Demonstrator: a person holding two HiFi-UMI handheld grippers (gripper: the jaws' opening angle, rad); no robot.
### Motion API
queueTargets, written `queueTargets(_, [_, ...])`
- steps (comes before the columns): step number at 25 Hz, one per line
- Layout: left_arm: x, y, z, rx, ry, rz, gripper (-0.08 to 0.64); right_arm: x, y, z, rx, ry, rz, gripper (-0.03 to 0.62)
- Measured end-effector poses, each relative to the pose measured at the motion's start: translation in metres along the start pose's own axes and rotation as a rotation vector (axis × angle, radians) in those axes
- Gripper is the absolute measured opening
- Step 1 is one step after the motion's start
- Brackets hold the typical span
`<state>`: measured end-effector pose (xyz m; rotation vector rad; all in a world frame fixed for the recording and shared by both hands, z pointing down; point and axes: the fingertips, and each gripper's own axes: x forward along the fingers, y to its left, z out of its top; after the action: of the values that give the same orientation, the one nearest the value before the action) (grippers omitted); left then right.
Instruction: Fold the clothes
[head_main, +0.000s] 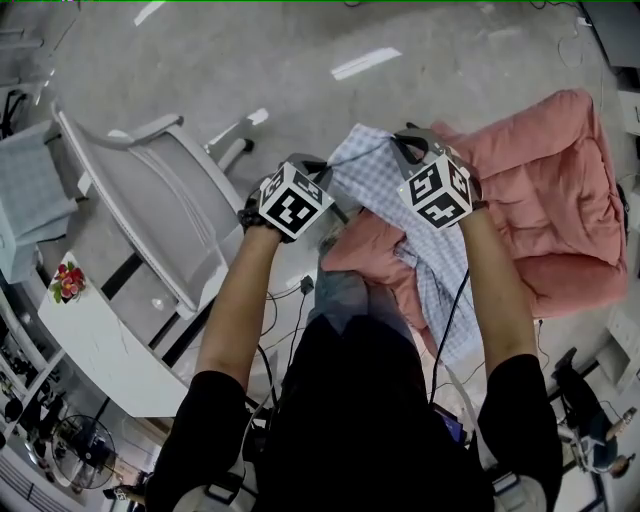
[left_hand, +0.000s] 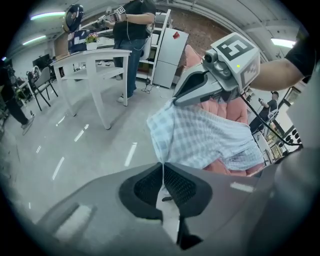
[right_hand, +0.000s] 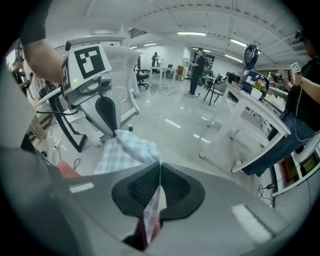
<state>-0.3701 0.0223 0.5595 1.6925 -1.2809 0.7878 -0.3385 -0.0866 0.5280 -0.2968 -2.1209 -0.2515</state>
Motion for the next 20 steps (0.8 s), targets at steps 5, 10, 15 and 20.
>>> queueTargets(5, [0.018, 0.007, -0.003, -0.01, -0.006, 0.058, 0.062, 0.01, -0.008, -0.016, 0.0, 0.025, -0.082, 0.017])
queueTargets(10, [0.018, -0.004, -0.008, -0.008, -0.014, 0.034, 0.118, 0.003, -0.003, -0.022, 0.065, 0.017, -0.072, 0.129])
queueTargets(15, [0.011, -0.018, -0.003, 0.016, -0.029, 0.023, 0.107, -0.008, 0.006, -0.025, 0.065, 0.015, -0.079, 0.127])
queueTargets(20, [0.004, -0.037, 0.005, 0.052, -0.047, 0.02, 0.104, -0.027, 0.016, -0.029, 0.104, -0.018, -0.115, 0.126])
